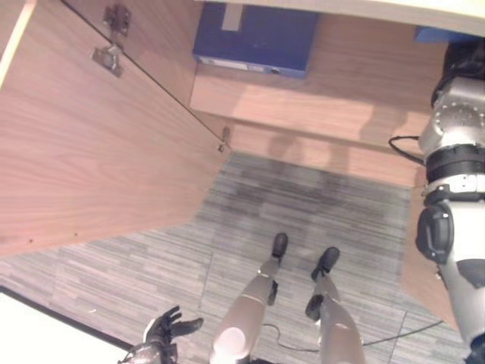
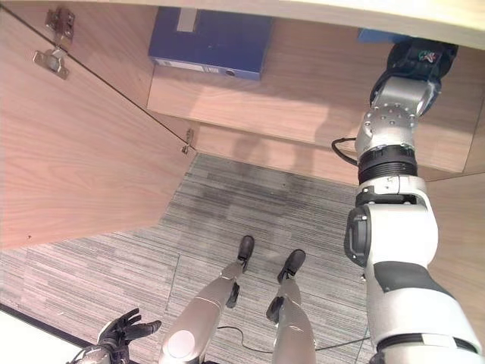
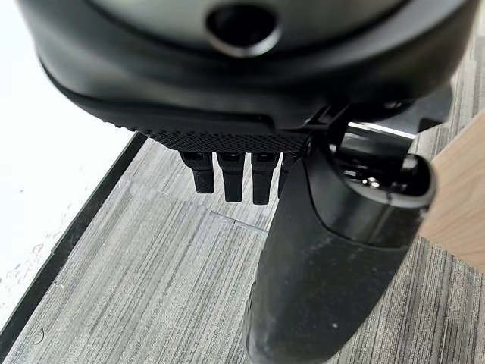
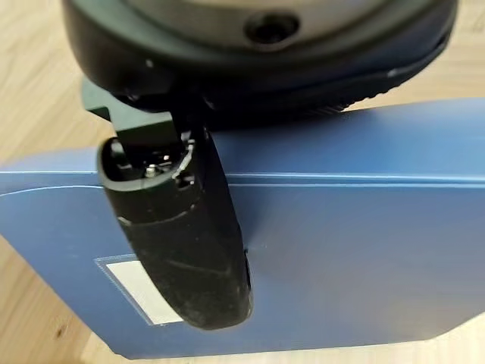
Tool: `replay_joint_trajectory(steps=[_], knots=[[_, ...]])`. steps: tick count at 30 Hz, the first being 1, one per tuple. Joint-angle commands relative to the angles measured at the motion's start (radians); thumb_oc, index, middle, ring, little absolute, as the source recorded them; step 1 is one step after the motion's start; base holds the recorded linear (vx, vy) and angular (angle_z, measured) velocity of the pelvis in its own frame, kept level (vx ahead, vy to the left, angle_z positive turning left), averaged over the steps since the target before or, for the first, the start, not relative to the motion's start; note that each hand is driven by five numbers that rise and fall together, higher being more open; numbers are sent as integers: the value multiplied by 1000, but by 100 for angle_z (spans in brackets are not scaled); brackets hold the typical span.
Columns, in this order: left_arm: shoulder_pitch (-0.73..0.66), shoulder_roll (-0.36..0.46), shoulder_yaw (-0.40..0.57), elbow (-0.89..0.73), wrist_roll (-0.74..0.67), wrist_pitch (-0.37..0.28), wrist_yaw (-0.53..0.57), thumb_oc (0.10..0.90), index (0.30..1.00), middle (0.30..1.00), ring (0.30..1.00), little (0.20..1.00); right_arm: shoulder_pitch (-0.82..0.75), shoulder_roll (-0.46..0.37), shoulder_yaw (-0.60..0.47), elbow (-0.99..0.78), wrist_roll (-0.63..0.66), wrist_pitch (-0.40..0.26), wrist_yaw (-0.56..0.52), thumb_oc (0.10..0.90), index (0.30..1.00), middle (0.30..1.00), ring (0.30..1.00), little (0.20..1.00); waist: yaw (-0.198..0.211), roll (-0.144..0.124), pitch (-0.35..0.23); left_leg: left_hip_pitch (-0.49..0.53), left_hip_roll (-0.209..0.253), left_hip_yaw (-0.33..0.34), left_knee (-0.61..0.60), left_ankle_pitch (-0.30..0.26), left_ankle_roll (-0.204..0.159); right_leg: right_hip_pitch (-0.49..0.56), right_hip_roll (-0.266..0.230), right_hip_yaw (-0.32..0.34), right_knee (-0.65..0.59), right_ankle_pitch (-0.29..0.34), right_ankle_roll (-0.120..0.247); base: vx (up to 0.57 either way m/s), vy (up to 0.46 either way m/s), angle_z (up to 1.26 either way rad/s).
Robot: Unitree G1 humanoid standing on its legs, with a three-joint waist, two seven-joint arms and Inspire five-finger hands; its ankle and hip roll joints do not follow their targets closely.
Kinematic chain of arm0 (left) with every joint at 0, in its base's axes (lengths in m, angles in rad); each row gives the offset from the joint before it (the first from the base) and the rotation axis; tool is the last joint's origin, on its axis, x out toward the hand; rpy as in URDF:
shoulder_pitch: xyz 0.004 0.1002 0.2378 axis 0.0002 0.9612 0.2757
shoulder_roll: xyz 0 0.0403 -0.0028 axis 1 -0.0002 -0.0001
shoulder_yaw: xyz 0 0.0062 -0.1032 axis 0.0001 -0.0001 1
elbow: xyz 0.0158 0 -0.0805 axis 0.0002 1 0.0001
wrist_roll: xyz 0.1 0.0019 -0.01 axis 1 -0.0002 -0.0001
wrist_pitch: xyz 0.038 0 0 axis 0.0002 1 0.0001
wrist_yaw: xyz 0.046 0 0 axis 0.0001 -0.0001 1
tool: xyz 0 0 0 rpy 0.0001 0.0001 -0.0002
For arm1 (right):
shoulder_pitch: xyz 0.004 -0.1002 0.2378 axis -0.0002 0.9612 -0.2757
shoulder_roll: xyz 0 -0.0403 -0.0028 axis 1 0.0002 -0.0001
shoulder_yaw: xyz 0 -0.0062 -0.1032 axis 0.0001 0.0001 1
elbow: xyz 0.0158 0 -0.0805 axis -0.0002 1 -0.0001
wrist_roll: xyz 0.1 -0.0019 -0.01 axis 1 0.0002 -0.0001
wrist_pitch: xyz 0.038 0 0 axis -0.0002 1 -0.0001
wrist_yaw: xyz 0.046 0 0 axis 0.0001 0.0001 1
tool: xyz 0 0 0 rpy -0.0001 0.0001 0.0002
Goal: Put the empty folder in the office cabinet
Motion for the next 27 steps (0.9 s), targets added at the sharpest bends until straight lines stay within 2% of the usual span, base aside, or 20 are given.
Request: replay_joint_trajectory(steps=[1, 8, 13, 20, 24, 26, 27], knots=[[118, 104, -49, 60, -11, 1, 21, 800, 900, 900, 900, 900, -54, -76, 77, -43, -49, -30, 48, 800, 900, 900, 900, 900, 18, -29, -123, 22, 12, -53, -7, -120, -32, 9, 17, 26, 132, -241, 39, 0, 0, 0], [100, 108, -38, 94, 11, 2, 30, 800, 900, 900, 900, 900, -38, -65, 62, -24, -21, -25, 56, 800, 900, 900, 900, 900, 23, -17, -113, 7, 11, -57, -10, -110, -35, -13, 16, 26, 142, -245, 36, 0, 0, 0], [77, 100, -35, 119, 21, 3, 34, 800, 900, 900, 900, 900, -25, -61, 62, 83, -17, 32, 40, 800, 900, 900, 900, 900, 19, -21, -105, 8, 13, -54, -22, -101, -37, -10, 22, 29, 132, -239, 34, 0, -4, 1], [63, 102, -31, 122, 29, 2, 30, 800, 900, 900, 900, 900, -6, -43, 65, 124, -14, 79, 54, 800, 900, 900, 900, 900, 17, -21, -96, 16, 11, -55, -34, -95, -38, -5, 25, 32, 126, -237, 31, 0, 0, 0], [59, 109, -22, 130, 32, 4, 25, 800, 900, 900, 900, 900, -12, -53, 103, 191, -44, 140, 58, 800, 900, 900, 900, 900, 19, -23, -94, 20, 11, -53, -40, -92, -39, -1, 26, 33, 121, -236, 29, 0, 0, 0], [53, 119, -16, 147, 43, 8, 18, 800, 900, 900, 900, 900, -19, -66, 162, 280, -119, 235, 50, 800, 900, 900, 900, 900, 21, -29, -92, 23, 13, -52, -42, -90, -40, 2, 27, 31, 119, -234, 26, 0, 0, 0], [52, 117, -16, 148, 43, 7, 17, 800, 900, 900, 900, 900, -24, -67, 164, 285, -121, 239, 51, 800, 900, 900, 900, 900, 20, -28, -91, 23, 13, -51, -42, -90, -40, 2, 27, 31, 119, -234, 26, 0, 0, 0]])
